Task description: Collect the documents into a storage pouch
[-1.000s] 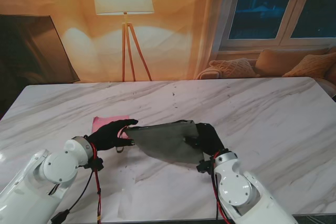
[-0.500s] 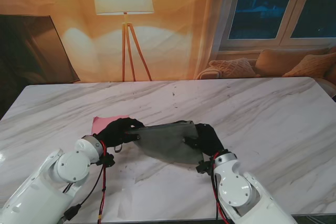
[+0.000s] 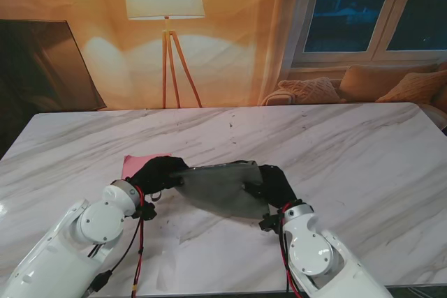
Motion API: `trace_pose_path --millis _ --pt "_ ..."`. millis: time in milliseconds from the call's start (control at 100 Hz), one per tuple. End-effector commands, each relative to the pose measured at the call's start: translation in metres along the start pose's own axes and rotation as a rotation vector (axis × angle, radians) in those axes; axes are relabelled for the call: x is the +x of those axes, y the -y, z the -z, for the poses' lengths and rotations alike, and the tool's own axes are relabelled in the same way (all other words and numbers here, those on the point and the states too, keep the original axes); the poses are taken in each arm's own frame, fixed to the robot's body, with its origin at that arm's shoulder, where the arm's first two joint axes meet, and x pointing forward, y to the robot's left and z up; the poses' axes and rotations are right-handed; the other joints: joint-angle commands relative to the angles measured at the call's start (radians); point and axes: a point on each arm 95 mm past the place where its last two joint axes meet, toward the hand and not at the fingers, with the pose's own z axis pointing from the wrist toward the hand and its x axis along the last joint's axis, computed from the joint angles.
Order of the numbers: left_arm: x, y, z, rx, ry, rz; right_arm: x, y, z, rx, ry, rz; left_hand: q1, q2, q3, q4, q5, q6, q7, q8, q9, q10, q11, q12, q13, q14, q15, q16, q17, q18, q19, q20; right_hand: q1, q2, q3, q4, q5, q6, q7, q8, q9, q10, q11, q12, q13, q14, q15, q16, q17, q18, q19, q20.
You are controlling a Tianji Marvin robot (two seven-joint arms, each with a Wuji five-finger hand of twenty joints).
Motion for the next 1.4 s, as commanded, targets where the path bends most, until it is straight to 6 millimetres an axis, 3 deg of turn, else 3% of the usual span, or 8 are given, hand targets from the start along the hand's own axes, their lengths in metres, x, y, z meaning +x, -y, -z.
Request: trace_pose_path --millis 0,130,260,380,490,610,950,1390 --pt "-0.001 0.0 0.002 -0.003 0.01 -0.004 0.001 0.004 0.001 0.013 0.009 -0.006 -0.002 -0.003 -0.004 -0.006 -0.007 -0.011 -0.011 -0.012 -0.025 0.006 0.023 -0.03 -0.01 0.039 -0.006 -0.013 -0.023 -0.022 0.007 0.003 0.083 0.137 0.012 0.047 0.185 -0.11 0.255 0.104 0.008 -0.018 0.0 0.005 -0.019 -0.036 -0.026 -0.017 -0.003 -0.008 -0.006 -0.013" --pt "-0.001 0.002 0.003 0.011 0.009 -0.009 0.001 0.004 0.001 0.023 0.022 0.0 0.039 0.003 -0.038 -0.006 0.05 -0.008 0.066 -0.011 0.096 0.003 0.035 0.036 0.064 0.064 0.077 0.022 0.038 0.003 0.043 0.02 0.081 0.158 -0.017 0.049 0.129 -0.113 0.207 0.076 -0.017 -0.029 -0.023 -0.003 -0.051 -0.023 -0.05 -0.018 -0.041 -0.015 -0.016 -0.017" --pt "0.0 0.001 0.002 0.03 -0.008 -0.004 -0.002 0.003 0.002 0.052 0.037 0.024 0.047 0.007 -0.05 -0.004 0.085 -0.009 0.118 -0.036 0.155 0.018 0.077 0.061 0.118 0.074 0.135 0.043 0.079 0.021 0.065 0.039 0.051 0.129 -0.06 0.058 -0.079 -0.141 0.246 -0.161 -0.11 -0.043 -0.102 0.014 -0.178 -0.006 -0.137 -0.058 -0.167 -0.038 -0.088 -0.003" --pt "0.003 0.002 0.001 0.069 -0.026 -0.006 -0.005 0.0 0.001 0.067 0.041 0.066 0.039 0.003 -0.039 0.0 0.095 -0.005 0.139 -0.04 0.165 0.035 0.102 0.069 0.122 0.088 0.16 0.056 0.076 0.031 0.073 0.054 -0.06 0.055 0.001 0.051 -0.26 -0.149 0.212 -0.193 -0.238 -0.052 -0.119 -0.001 -0.294 0.005 -0.233 -0.078 -0.277 -0.052 -0.166 0.012" --pt "0.005 0.007 0.0 0.093 -0.033 -0.037 -0.008 -0.004 -0.001 0.066 0.045 0.109 0.032 0.004 -0.032 -0.004 0.092 -0.001 0.148 -0.034 0.171 0.046 0.136 0.083 0.129 0.094 0.19 0.073 0.074 0.037 0.082 0.076 -0.153 0.016 0.059 0.074 -0.322 -0.131 0.111 -0.149 -0.344 -0.066 -0.093 -0.062 -0.37 -0.016 -0.324 -0.055 -0.346 -0.067 -0.239 0.03" --pt "0.008 0.011 0.0 0.107 -0.031 -0.073 -0.01 -0.008 -0.002 0.064 0.054 0.134 0.026 -0.004 -0.014 -0.006 0.095 0.006 0.149 -0.02 0.176 0.061 0.171 0.089 0.139 0.102 0.217 0.089 0.076 0.043 0.088 0.104 -0.232 0.006 0.09 0.172 -0.372 -0.114 0.006 -0.061 -0.433 -0.069 -0.099 -0.1 -0.458 -0.037 -0.406 -0.034 -0.428 -0.077 -0.317 0.041" --pt "0.012 0.007 -0.01 0.082 -0.019 -0.139 -0.011 -0.019 -0.006 0.079 0.031 0.212 0.026 -0.008 -0.008 -0.007 0.098 -0.001 0.147 -0.001 0.173 0.063 0.184 0.085 0.138 0.104 0.226 0.096 0.076 0.043 0.087 0.124 -0.293 0.029 0.031 0.167 -0.573 -0.191 -0.079 -0.033 -0.639 -0.085 -0.163 -0.139 -0.655 -0.049 -0.577 -0.078 -0.605 -0.1 -0.52 0.037" --pt "0.013 0.0 -0.014 0.046 -0.019 -0.13 0.003 -0.035 -0.019 0.036 -0.112 0.304 0.029 -0.006 -0.011 -0.006 0.099 -0.003 0.138 0.014 0.169 0.06 0.185 0.082 0.133 0.102 0.222 0.096 0.072 0.04 0.079 0.133 -0.277 0.013 0.052 0.17 -0.53 -0.266 0.049 0.136 -0.519 -0.077 -0.119 -0.117 -0.527 -0.047 -0.476 -0.026 -0.517 -0.069 -0.484 0.09"
